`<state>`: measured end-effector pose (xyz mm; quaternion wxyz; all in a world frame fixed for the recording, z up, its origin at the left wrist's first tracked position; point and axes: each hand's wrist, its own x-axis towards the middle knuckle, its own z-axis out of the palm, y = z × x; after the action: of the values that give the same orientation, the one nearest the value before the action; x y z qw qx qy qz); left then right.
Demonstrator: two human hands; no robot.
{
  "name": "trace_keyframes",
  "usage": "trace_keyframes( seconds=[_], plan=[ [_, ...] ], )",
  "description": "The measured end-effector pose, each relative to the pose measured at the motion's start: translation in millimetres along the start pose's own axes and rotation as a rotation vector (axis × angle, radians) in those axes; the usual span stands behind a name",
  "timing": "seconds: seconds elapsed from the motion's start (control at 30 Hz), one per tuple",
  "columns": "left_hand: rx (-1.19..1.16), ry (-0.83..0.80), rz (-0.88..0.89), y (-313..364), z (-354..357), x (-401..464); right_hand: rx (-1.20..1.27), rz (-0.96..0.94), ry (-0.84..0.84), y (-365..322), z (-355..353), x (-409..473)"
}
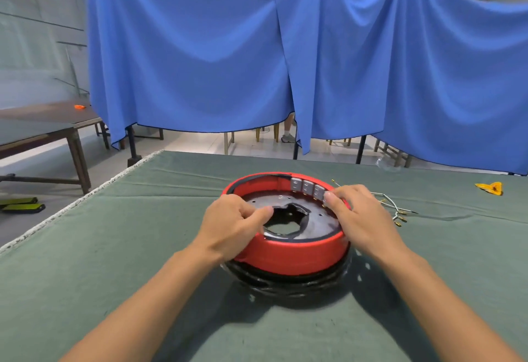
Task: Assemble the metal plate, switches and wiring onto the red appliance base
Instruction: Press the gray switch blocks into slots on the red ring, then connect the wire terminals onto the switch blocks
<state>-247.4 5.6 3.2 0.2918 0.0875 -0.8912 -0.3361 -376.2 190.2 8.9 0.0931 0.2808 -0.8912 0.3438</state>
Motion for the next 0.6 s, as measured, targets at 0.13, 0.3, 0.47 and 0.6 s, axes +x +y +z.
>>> trace_keyframes(
  seconds=[0.13,0.3,0.47,0.6],
  plan=[
    [0.334,-0.105,-0.05,9,-15,7,-0.141,-0.043,0.06,-13,5,-9],
    [0.586,0.032,0.008,51,21,-4,-0.11,-0.11,0.098,-39,13,-21],
    [0.678,0.007,0.186,67,46,-13,0.24,0.087,0.063,-33,-8,-12],
    [0.651,0.011,0.147,62,45,-8,-0.26,0.254,0.103,-2,-18,-5]
  ],
)
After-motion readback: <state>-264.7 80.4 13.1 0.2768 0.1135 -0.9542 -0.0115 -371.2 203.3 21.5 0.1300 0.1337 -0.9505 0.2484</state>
